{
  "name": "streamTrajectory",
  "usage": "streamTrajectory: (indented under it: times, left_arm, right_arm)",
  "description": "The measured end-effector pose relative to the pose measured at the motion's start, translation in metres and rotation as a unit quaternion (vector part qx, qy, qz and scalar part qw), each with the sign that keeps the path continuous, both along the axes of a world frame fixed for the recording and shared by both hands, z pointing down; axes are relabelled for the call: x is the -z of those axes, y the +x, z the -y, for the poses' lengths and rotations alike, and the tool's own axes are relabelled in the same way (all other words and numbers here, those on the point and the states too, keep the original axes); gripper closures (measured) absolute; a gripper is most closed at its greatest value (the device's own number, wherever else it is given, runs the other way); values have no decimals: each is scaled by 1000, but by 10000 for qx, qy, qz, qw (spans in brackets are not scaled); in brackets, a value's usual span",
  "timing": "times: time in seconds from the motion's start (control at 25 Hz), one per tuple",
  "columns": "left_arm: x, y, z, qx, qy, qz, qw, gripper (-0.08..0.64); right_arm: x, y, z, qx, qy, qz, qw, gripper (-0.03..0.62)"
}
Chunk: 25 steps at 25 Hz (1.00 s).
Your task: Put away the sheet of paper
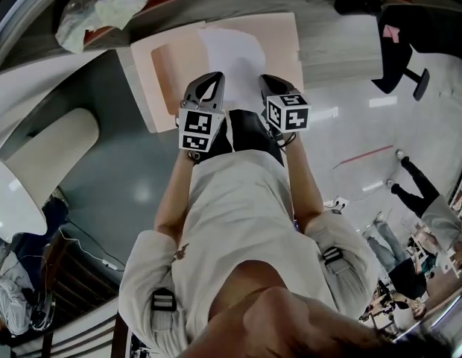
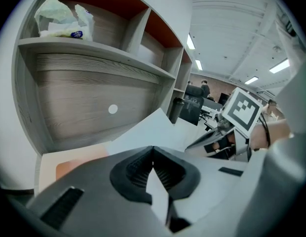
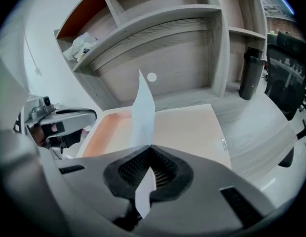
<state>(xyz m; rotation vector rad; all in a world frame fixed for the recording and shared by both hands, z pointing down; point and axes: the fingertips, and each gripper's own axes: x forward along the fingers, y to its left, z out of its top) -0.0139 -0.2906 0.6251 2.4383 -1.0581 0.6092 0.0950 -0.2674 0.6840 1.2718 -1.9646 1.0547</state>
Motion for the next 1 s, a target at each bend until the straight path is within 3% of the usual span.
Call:
streamTrajectory:
  times: [0.52, 1.0]
  left_arm:
    - [-24, 8, 1, -35, -188, 133, 9997, 545]
    - [-40, 15, 1, -5, -346, 235, 9991, 545]
  right_arm:
    - [-45, 28, 6, -283, -375, -115, 9988, 574]
    - [-62, 11, 18, -302, -467, 29, 9985, 574]
